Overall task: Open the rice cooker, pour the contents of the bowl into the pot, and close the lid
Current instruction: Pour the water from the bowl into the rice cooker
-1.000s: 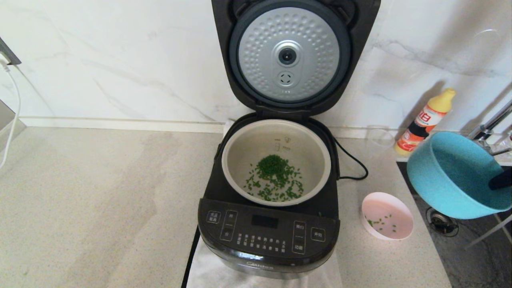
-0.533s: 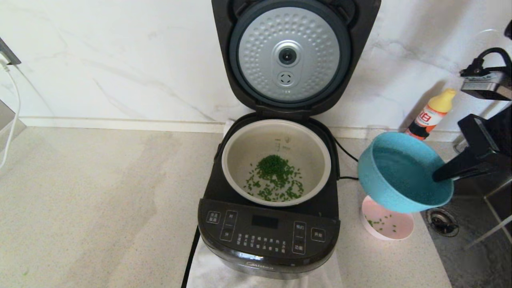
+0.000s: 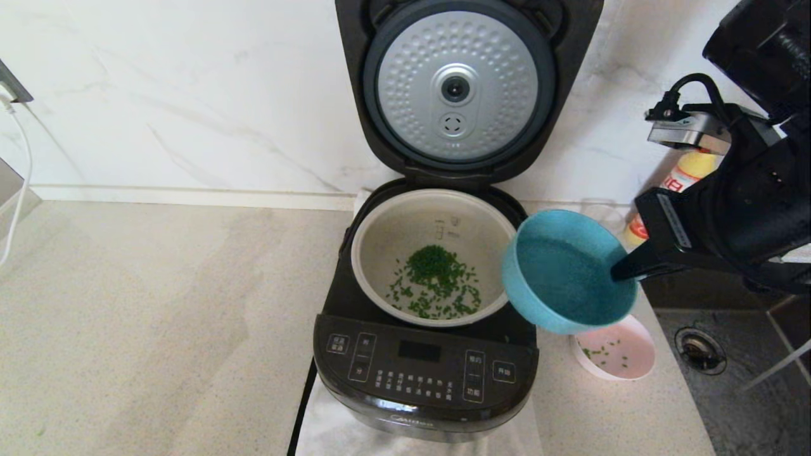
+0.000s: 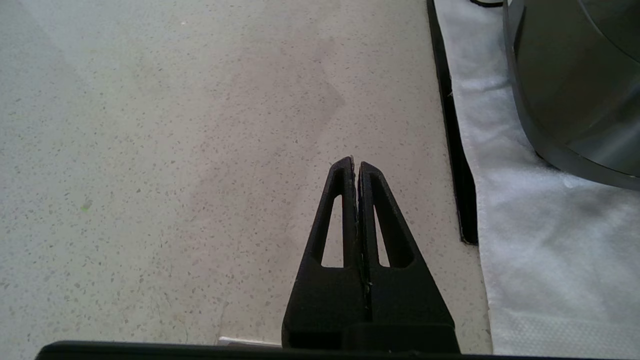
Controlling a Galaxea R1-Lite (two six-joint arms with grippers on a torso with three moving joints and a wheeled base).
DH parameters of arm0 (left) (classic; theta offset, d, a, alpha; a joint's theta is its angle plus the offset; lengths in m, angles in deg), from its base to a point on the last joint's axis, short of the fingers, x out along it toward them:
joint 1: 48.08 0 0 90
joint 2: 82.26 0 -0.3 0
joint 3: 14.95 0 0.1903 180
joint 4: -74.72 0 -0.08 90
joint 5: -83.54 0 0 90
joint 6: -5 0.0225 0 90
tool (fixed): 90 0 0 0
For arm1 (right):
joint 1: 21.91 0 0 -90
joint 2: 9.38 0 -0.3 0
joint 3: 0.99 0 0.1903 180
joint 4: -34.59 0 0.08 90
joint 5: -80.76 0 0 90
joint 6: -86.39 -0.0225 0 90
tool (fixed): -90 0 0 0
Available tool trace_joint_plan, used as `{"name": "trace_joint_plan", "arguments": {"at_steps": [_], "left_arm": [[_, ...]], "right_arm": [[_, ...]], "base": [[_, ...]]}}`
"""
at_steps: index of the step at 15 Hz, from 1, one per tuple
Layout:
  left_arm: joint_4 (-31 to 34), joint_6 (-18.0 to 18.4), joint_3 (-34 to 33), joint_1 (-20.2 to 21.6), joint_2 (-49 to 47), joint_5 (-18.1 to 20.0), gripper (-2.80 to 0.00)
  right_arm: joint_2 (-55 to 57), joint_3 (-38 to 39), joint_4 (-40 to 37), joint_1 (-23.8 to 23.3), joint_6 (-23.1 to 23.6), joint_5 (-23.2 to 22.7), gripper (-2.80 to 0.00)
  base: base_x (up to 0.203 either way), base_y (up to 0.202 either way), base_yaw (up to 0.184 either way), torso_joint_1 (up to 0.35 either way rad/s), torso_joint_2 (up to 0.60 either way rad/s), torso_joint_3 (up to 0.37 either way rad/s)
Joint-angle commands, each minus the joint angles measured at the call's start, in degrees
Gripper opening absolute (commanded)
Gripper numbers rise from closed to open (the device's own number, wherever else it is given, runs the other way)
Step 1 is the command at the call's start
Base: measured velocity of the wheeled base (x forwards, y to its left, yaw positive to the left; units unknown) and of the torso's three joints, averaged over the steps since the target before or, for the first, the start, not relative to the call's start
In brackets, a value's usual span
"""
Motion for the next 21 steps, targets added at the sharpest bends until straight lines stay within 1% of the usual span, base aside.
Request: {"name": "trace_joint_plan", "arguments": {"at_steps": [1,4,7,9,12,15,17,21], "left_arm": [[-0.02,0.00,-0.53,-0.01,0.01,-0.05,-2.80],[-0.02,0.00,-0.53,-0.01,0.01,-0.05,-2.80],[-0.02,0.00,-0.53,-0.01,0.01,-0.05,-2.80],[-0.02,0.00,-0.53,-0.01,0.01,-0.05,-2.80],[-0.02,0.00,-0.53,-0.01,0.01,-0.05,-2.80],[-0.02,0.00,-0.53,-0.01,0.01,-0.05,-2.80],[-0.02,0.00,-0.53,-0.01,0.01,-0.05,-2.80],[-0.02,0.00,-0.53,-0.01,0.01,-0.05,-2.80]], "right_arm": [[0.73,-0.01,1.34,2.27,-0.16,1.32,-2.80],[1.70,0.06,2.55,4.21,-0.58,2.05,-2.80],[3.50,0.05,4.81,7.49,-2.14,5.46,-2.80],[4.55,-0.01,6.15,9.04,-2.23,6.13,-2.80],[6.91,0.00,8.23,10.49,-3.33,6.53,-2.80],[9.47,0.07,9.64,11.48,-3.83,8.07,-2.80],[10.65,0.07,10.95,12.13,-5.26,8.28,-2.80],[11.99,0.06,14.95,13.39,-5.49,8.37,-2.80]], "base": [[0.000,0.000,0.000,0.000,0.00,0.000],[0.000,0.000,0.000,0.000,0.00,0.000],[0.000,0.000,0.000,0.000,0.00,0.000],[0.000,0.000,0.000,0.000,0.00,0.000],[0.000,0.000,0.000,0.000,0.00,0.000],[0.000,0.000,0.000,0.000,0.00,0.000],[0.000,0.000,0.000,0.000,0.00,0.000],[0.000,0.000,0.000,0.000,0.00,0.000]]}}
